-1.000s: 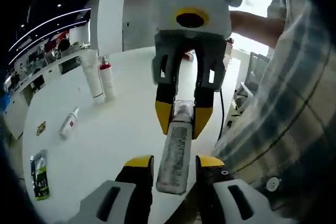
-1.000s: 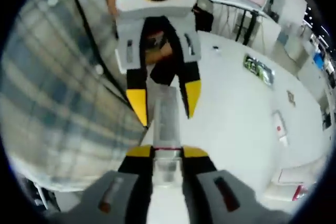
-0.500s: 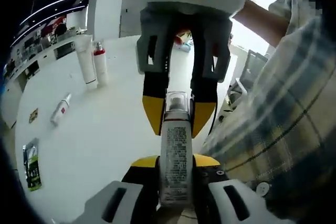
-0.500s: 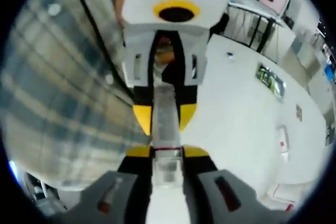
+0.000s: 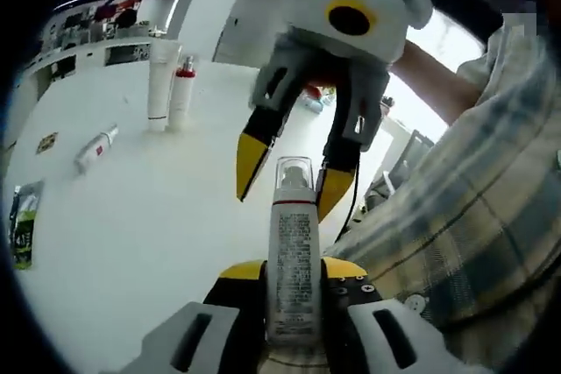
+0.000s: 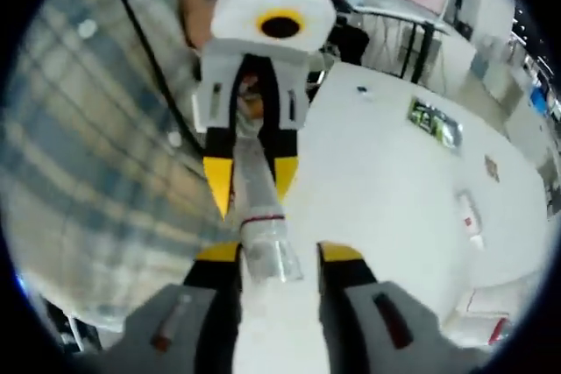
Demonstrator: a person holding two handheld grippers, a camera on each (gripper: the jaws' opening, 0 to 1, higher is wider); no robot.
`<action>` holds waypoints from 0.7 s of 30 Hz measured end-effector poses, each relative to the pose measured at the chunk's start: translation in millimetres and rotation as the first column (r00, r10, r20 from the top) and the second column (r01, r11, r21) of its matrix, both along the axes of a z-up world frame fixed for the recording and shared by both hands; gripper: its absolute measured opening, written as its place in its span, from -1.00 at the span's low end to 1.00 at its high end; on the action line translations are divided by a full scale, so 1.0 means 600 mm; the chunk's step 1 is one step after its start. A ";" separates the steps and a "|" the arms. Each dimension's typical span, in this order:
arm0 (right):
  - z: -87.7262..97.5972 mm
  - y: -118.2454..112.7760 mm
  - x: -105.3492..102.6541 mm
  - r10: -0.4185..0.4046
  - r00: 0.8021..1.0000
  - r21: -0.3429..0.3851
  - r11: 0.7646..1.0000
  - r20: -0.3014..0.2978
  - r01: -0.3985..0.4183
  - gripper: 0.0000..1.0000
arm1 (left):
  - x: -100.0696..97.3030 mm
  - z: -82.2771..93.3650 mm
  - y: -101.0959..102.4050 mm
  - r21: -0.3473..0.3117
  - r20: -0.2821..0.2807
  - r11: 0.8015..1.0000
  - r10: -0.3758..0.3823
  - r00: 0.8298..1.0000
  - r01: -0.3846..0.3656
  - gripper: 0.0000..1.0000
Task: Arrange the skincare products in the storage area until every visible bottle or jar stands upright without overlapping.
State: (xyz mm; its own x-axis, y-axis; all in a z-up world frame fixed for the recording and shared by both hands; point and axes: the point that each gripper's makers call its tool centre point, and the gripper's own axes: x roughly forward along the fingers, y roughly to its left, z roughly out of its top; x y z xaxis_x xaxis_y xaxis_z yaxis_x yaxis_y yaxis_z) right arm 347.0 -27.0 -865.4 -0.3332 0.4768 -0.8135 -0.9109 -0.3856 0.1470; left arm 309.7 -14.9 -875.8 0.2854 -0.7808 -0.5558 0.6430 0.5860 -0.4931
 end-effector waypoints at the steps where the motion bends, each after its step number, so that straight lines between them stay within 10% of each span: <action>1: 0.003 -0.001 0.003 -0.032 0.999 0.013 0.999 -0.025 0.033 -0.31 | 0.001 0.002 0.000 -0.018 -0.005 1.000 0.006 1.000 -0.006 -0.57; 7: 0.039 0.011 0.035 -0.245 0.949 0.142 0.951 -0.201 0.275 -0.23 | 0.024 0.025 0.003 -0.161 -0.038 0.982 0.097 0.995 -0.102 -0.57; 9: 0.059 0.017 0.036 -0.292 0.904 0.179 0.917 -0.312 0.357 -0.23 | 0.032 0.038 0.003 -0.220 -0.049 0.968 0.114 0.992 -0.122 -0.57; 13: 0.115 0.039 0.064 -0.394 0.707 0.237 0.751 -0.587 0.616 -0.23 | 0.060 0.077 0.014 -0.349 -0.056 0.917 0.186 0.981 -0.193 -0.57; 18: 0.122 0.049 0.074 -0.436 0.544 0.198 0.621 -0.717 0.758 -0.29 | 0.085 0.114 0.023 -0.489 -0.103 0.830 0.250 0.963 -0.268 -0.57; 21: 0.131 0.065 0.065 -0.421 0.475 0.177 0.577 -0.773 0.798 -0.35 | 0.093 0.114 0.023 -0.497 -0.106 0.819 0.272 0.957 -0.288 -0.57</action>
